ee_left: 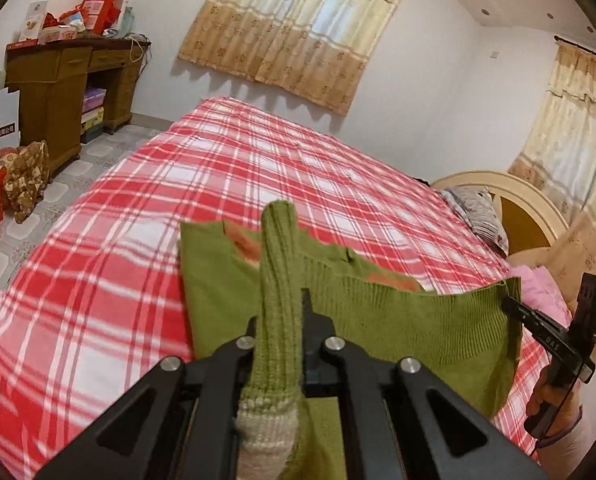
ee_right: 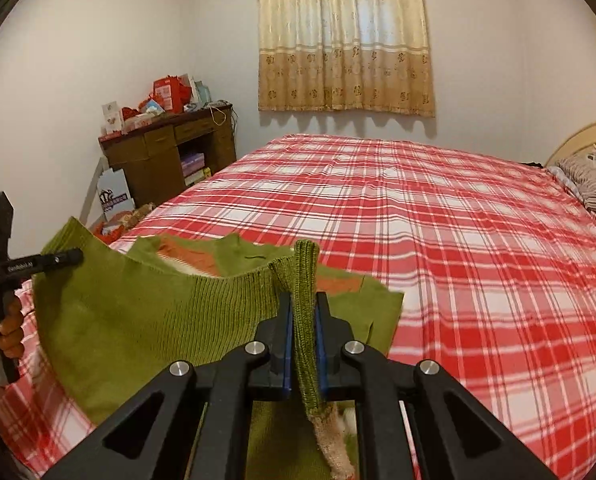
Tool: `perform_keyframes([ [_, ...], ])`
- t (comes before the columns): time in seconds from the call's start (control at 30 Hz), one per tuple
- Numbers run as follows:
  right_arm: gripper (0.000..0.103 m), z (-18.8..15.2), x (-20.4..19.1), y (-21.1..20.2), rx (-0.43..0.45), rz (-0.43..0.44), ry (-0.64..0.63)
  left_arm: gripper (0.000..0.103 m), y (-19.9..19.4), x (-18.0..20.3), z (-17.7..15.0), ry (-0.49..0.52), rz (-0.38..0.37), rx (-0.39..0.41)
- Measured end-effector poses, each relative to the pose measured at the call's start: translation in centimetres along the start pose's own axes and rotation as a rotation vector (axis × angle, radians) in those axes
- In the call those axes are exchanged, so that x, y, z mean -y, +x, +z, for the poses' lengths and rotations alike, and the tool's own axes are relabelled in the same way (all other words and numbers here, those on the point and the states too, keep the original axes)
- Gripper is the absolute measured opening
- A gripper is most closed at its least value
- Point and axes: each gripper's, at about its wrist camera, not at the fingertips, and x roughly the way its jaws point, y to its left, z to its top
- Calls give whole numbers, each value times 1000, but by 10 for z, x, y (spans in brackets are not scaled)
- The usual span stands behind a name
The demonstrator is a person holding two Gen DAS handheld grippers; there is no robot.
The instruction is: Fold small clothes
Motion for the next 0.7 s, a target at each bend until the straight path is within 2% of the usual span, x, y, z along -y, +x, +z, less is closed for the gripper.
perform_keyframes([
  [0.27,8,35,23,67,-7,-51,19,5,43,-9,37,0,37,21],
  [0.47,8,34,42,132,-40,-125,38,5,93,-24,54,-37,88,17],
  [0.53,8,26,43,155,-67,-159,7,5,109,-29,51,-39,139,5],
  [0.6,8,15,45,175,-113,-170,4,5,130,-40,42,-58,194,-43],
  [0.7,8,9,53,190,-168,-162,22,10,144,-56,34,-118,223,-101],
])
